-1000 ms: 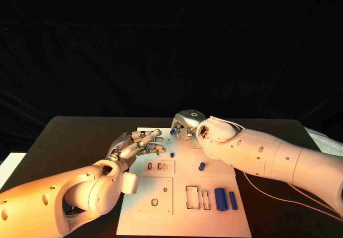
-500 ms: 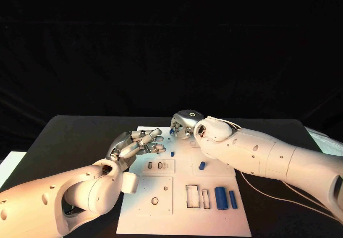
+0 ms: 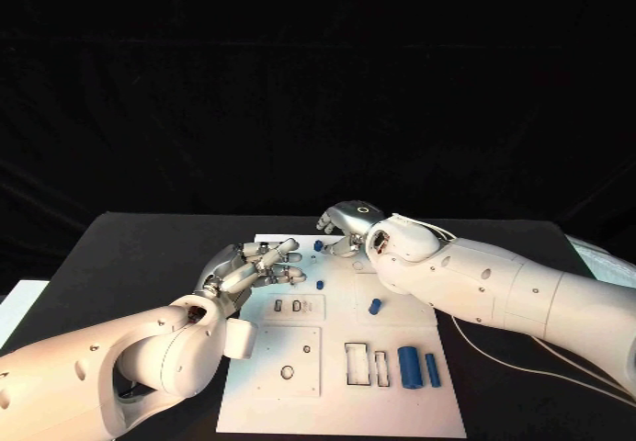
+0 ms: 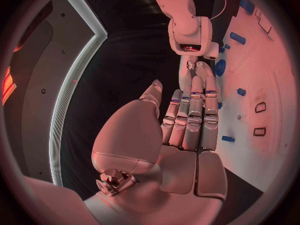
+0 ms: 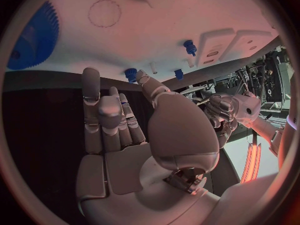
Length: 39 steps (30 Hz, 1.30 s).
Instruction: Assemble the parts on the task board
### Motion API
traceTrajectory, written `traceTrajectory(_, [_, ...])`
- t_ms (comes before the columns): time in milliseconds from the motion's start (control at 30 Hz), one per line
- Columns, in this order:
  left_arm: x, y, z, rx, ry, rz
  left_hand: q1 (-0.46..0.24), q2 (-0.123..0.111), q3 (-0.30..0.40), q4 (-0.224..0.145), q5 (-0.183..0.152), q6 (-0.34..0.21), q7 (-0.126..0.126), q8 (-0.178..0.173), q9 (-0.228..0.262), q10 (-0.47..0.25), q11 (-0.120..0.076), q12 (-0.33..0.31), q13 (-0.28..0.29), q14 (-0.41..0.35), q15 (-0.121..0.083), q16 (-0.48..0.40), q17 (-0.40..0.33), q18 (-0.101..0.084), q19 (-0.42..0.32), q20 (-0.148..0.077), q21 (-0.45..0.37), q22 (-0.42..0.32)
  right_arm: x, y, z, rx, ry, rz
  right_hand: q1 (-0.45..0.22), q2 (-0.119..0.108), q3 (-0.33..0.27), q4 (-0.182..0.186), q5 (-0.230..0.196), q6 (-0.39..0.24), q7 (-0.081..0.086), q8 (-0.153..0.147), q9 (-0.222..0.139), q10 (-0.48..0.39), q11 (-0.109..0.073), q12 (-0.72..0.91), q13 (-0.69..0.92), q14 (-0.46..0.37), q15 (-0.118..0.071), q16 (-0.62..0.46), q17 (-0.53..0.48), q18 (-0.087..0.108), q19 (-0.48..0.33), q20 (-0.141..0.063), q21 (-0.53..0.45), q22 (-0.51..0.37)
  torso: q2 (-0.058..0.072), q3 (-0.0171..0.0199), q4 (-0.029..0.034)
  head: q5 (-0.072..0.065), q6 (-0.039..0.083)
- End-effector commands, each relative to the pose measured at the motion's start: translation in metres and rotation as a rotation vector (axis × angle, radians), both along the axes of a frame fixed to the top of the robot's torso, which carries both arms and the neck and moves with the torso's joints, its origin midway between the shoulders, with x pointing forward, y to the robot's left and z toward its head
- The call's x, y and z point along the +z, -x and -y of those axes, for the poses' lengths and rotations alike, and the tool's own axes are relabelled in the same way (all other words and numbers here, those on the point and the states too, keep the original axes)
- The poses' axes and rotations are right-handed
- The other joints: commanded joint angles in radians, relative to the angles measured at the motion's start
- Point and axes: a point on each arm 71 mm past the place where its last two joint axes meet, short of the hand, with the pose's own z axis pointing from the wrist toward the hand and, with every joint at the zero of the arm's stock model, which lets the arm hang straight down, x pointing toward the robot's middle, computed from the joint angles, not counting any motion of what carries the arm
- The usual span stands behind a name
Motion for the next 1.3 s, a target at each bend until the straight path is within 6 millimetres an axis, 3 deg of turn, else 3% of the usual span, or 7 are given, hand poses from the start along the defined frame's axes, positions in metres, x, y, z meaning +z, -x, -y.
traceTrajectory(33, [0.002,0.001,0.001,-0.019,0.011,0.005,0.01,-0.002,-0.001,-0.007,0.005,0.002,0.004,-0.005,-0.001,0.004,-0.001,-0.005,-0.001,0.007,-0.002,-0.005,0.001,0.019,0.007,-0.001,-0.007,-0.001,0.008,0.005,0.012,-0.005,-0.064,0.027,0.017,0.007,-0.009,0.0,0.011,0.011,-0.003,0.005,0.004,0.008,-0.005,0.012,0.003,0.0,0.004,0.0,0.001,0.007,-0.005,0.003,0.002,-0.001,0.0,0.0007,-0.0007,0.0,0.001])
traceTrajectory(133, [0.001,0.0,-0.001,-0.015,0.01,0.004,0.01,-0.002,-0.001,-0.007,0.005,0.002,0.004,-0.005,-0.001,0.004,-0.001,-0.005,-0.001,0.007,-0.002,-0.005,0.001,0.019,0.007,-0.001,-0.007,-0.001,0.014,0.012,0.032,-0.02,-0.101,0.01,0.024,0.014,-0.015,0.004,0.028,0.032,-0.011,0.009,0.008,0.045,-0.014,0.035,0.008,0.007,-0.002,0.02,0.024,0.006,0.002,0.0,0.016,0.015,-0.001,0.0006,-0.0026,-0.001,0.001])
traceTrajectory(233, [0.001,0.0,-0.004,-0.011,0.01,0.002,0.01,-0.002,-0.001,-0.007,0.005,0.002,0.004,-0.005,-0.001,0.004,-0.001,-0.005,-0.001,0.007,-0.002,-0.005,0.001,0.019,0.007,-0.001,-0.007,-0.001,0.021,0.019,0.06,-0.058,-0.15,-0.049,0.025,0.022,-0.012,0.014,0.055,0.047,-0.027,0.009,0.01,0.157,-0.038,0.089,0.028,0.031,-0.019,0.092,0.116,-0.006,0.039,-0.012,0.077,0.098,-0.001,0.0018,-0.0062,-0.004,0.004])
traceTrajectory(433, [0.001,-0.001,-0.005,-0.008,0.01,0.001,0.011,-0.001,-0.001,-0.007,0.005,0.003,0.004,-0.005,-0.001,0.004,-0.001,-0.005,-0.001,0.007,-0.001,-0.006,0.001,0.019,0.007,-0.001,-0.007,-0.001,0.022,0.027,0.099,-0.158,-0.168,-0.195,-0.007,-0.012,-0.07,0.05,0.098,0.028,-0.059,0.004,0.006,0.316,-0.084,0.215,0.117,0.063,-0.054,0.226,0.285,-0.04,0.134,-0.047,0.229,0.309,-0.004,0.0054,-0.0141,-0.006,0.005])
traceTrajectory(533, [0.001,-0.001,-0.005,-0.009,0.01,0.0,0.011,-0.001,-0.001,-0.007,0.005,0.003,0.004,-0.005,-0.001,0.004,-0.001,-0.005,-0.001,0.007,-0.001,-0.006,0.001,0.019,0.007,-0.001,-0.007,-0.001,0.019,0.027,0.112,-0.199,-0.151,-0.246,0.005,-0.017,-0.125,0.077,0.107,0.028,-0.071,0.008,0.008,0.311,-0.093,0.355,0.256,0.062,-0.064,0.264,0.325,-0.054,0.162,-0.06,0.289,0.39,-0.004,0.0064,-0.0159,-0.006,0.004])
traceTrajectory(667, [0.0,-0.002,-0.005,-0.008,0.01,-0.001,0.011,-0.001,-0.001,-0.007,0.005,0.003,0.004,-0.005,-0.001,0.004,-0.001,-0.005,-0.001,0.007,-0.001,-0.006,0.001,0.019,0.007,-0.001,-0.007,-0.001,0.016,0.026,0.121,-0.229,-0.128,-0.286,0.033,0.007,-0.177,0.12,0.11,0.028,-0.07,0.009,0.011,0.203,-0.088,0.555,0.483,0.058,-0.057,0.287,0.343,-0.058,0.162,-0.057,0.321,0.431,-0.003,0.006,-0.0141,-0.008,0.002])
traceTrajectory(1300, [0.0,-0.002,-0.005,-0.01,0.01,-0.001,0.011,-0.001,-0.001,-0.007,0.005,0.003,0.004,-0.005,-0.001,0.004,-0.001,-0.005,-0.001,0.007,-0.001,-0.006,0.001,0.019,0.007,-0.001,-0.007,-0.001,0.006,0.013,0.114,-0.258,-0.069,-0.296,0.074,0.027,-0.215,0.152,0.129,0.042,-0.067,0.016,0.016,0.264,-0.088,0.909,0.875,0.064,-0.058,0.329,0.395,-0.072,0.183,-0.052,0.379,0.516,-0.002,0.0039,-0.0088,-0.012,-0.002])
